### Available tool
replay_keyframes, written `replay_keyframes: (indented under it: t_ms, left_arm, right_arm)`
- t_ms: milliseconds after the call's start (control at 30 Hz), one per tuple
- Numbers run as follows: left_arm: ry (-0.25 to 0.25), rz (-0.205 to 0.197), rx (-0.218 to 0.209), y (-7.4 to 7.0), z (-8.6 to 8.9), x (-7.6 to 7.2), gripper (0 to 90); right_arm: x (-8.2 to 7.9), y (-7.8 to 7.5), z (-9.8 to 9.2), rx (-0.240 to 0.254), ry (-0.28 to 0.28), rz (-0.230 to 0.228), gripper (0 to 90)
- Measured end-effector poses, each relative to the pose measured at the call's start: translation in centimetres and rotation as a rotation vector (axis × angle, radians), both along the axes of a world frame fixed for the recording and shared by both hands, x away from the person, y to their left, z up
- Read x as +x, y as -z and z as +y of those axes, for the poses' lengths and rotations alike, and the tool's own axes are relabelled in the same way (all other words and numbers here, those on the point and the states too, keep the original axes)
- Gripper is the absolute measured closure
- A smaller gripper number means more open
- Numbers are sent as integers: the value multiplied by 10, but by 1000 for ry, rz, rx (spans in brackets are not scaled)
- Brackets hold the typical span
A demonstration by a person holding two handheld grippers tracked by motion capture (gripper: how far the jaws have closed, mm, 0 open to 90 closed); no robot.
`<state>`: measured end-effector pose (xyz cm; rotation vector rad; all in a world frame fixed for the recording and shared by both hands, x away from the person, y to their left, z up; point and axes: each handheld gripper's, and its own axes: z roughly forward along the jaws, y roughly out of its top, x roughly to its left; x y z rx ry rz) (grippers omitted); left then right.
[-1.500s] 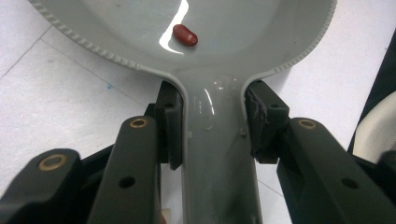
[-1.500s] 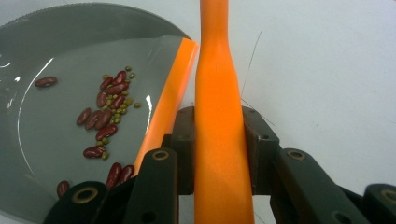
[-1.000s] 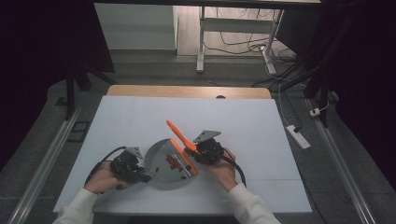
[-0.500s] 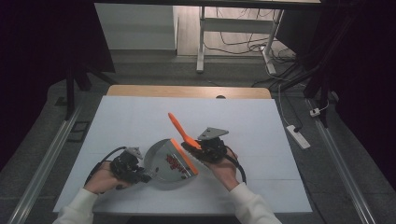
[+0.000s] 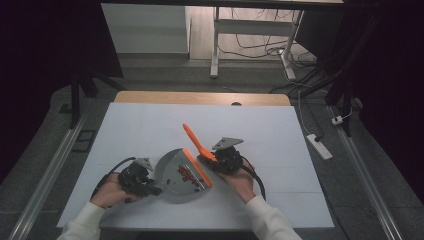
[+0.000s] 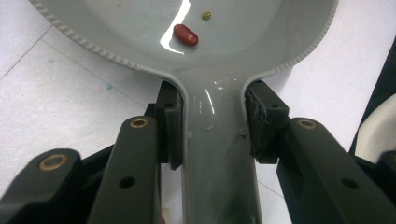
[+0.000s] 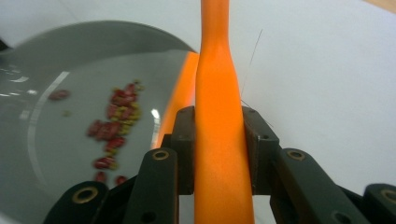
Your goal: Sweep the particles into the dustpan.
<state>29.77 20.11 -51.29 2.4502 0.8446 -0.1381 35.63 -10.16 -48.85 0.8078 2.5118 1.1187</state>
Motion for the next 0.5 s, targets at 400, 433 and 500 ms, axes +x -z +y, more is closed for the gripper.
replay_keyframes:
  t_ms: [400,433,500]
  left_arm:
    - [-4,-2,1,0,0,0,618]
    - [-6,-2,0,0,-1,-1,618]
    - [-8,-5,-3,0,-1,-1,618]
  right_arm:
    - [-22,-1,30,4,-92,-14,698]
    - [-23,-2,31,18,-103,-4,699]
    - [-24,-3,31,53,-113,21,699]
